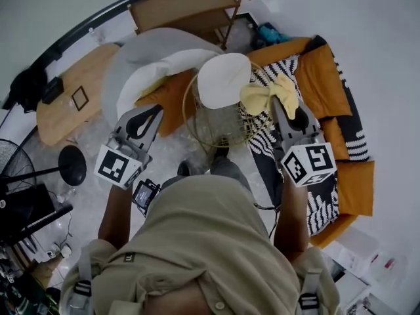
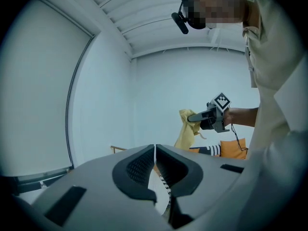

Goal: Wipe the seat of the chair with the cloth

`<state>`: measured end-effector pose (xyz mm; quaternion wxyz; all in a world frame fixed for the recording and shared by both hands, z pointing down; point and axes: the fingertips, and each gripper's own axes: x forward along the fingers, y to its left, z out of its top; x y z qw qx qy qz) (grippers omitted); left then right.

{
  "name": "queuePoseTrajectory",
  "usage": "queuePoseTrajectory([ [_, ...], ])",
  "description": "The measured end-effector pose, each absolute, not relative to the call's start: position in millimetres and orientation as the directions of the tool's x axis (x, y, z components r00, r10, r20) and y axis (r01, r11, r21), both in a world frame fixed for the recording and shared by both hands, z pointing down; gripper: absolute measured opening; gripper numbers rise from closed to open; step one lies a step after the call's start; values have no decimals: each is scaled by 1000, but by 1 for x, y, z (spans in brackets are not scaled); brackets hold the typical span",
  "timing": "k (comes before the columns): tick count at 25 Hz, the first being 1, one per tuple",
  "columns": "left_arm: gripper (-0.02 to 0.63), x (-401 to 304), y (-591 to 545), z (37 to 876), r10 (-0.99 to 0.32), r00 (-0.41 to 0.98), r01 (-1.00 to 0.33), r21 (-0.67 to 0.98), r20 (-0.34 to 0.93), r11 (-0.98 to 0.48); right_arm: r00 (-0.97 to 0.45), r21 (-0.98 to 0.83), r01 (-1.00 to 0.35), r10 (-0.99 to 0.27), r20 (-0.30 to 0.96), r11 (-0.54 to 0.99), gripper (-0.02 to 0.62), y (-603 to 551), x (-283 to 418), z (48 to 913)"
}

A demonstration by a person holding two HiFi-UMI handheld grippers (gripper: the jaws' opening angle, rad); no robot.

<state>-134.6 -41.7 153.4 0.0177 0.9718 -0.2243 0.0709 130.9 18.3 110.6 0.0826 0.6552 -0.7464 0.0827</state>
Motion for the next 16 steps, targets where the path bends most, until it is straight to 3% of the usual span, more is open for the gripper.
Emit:
queuePoseTrajectory([
  [16,28,-153,-6,139,-396,911,-398,-5,119,-917,-66,-9,-998,-980,190,66,98,69,115,78],
])
